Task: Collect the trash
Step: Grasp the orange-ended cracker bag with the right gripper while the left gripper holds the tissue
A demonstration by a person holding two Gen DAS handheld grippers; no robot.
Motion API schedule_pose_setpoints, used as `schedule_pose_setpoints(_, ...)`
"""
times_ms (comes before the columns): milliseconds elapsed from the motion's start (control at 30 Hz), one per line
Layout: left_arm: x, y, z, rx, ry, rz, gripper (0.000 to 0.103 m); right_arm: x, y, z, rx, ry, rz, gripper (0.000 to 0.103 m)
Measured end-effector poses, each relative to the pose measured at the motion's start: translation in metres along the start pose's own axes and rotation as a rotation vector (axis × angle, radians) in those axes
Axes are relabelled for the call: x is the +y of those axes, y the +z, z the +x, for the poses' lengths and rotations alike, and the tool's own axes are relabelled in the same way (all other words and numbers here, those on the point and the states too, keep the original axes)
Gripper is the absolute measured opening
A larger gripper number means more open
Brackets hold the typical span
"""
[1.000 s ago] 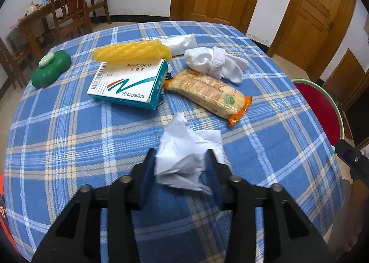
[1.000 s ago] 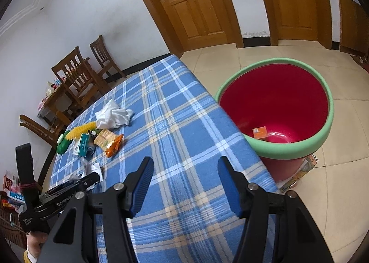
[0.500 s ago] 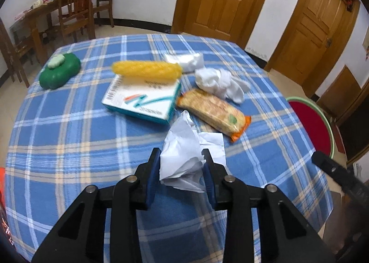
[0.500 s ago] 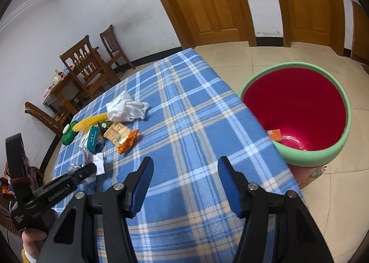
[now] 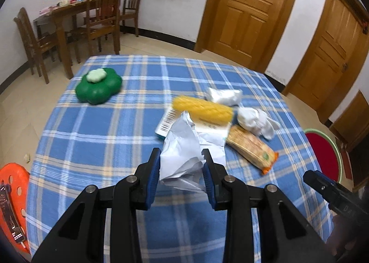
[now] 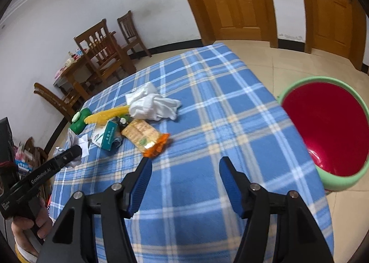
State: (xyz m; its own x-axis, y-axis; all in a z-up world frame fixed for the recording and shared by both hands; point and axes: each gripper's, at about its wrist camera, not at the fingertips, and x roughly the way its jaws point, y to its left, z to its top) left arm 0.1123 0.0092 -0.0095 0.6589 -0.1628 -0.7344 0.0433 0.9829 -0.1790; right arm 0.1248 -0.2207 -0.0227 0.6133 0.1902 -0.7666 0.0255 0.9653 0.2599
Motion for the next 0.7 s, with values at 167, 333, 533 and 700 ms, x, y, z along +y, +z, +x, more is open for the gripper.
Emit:
schedule_pose_setpoints(167,0.013,0.006,0.002,-0.011,0.025,-0.027,0.035,0.014,0.010,0.015,0.023,0.020,-0.046,0.068)
schedule_pose_setpoints(333,0.023,0.007,0.008,-0.003,0.032,-0.050,0.035,0.028,0.018,0.036,0.065,0.039,-0.087,0.071)
schedule_pose_setpoints(533,0.033,0.008,0.017,0.009,0.039,-0.071,0.035,0.041,0.023,0.056,0.091,0.024,-0.140,0.072)
schedule_pose_setpoints(700,0.039,0.011,0.025,0.013,0.038,-0.081,0.035,0.049,0.028,0.069,0.100,0.011,-0.182,0.072)
